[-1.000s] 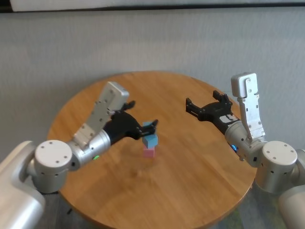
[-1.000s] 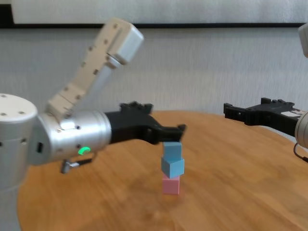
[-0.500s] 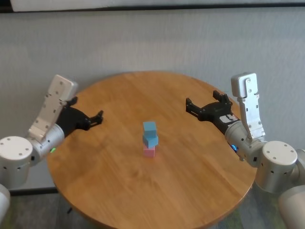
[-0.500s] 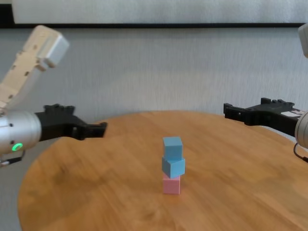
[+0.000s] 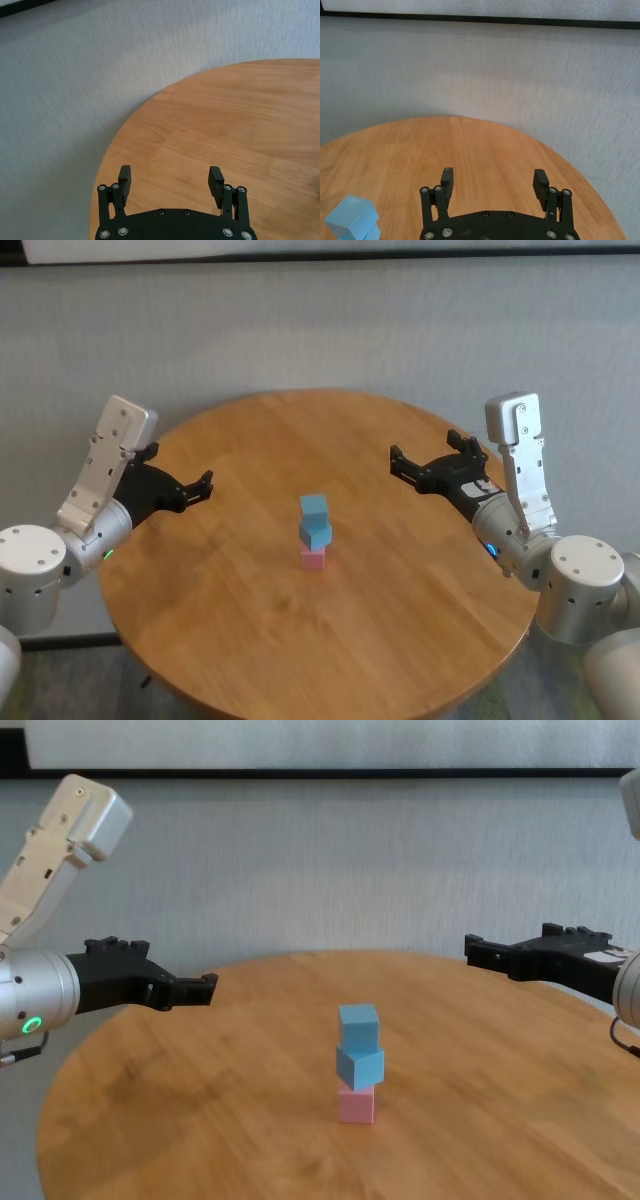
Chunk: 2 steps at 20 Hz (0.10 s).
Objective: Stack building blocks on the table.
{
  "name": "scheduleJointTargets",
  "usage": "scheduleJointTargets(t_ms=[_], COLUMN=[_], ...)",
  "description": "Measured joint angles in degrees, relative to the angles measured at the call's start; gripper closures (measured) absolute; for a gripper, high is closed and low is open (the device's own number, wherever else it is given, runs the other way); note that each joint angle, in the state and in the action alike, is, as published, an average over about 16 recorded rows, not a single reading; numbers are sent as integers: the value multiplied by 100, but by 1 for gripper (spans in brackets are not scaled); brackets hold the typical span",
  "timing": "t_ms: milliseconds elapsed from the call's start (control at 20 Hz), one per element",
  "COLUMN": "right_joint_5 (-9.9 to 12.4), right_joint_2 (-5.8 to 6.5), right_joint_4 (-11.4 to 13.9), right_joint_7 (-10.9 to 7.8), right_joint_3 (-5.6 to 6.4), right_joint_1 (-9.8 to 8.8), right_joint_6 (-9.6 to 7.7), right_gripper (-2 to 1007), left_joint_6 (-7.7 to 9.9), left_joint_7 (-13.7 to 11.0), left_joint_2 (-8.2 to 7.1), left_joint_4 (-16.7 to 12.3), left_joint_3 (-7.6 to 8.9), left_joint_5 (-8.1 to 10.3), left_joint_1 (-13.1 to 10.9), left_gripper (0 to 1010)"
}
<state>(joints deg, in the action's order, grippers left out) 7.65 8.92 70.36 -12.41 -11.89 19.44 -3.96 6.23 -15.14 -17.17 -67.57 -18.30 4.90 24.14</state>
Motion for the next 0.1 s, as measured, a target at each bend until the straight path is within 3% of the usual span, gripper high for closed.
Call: scheduleJointTargets(t_ms=[100], right_joint_5=[0], right_joint_2=[0], right_joint_4=[0], right_joint_7=[0], right_joint_3=[0], right_joint_1=[0], right_joint_6=[0], right_gripper=[0], left_joint_6=[0], left_joint_7=[-1], left_joint_2=[0], left_joint_4=[0], left_joint_3=[-3], left_joint_5=[1], left_joint_1=[0], left_gripper=[8])
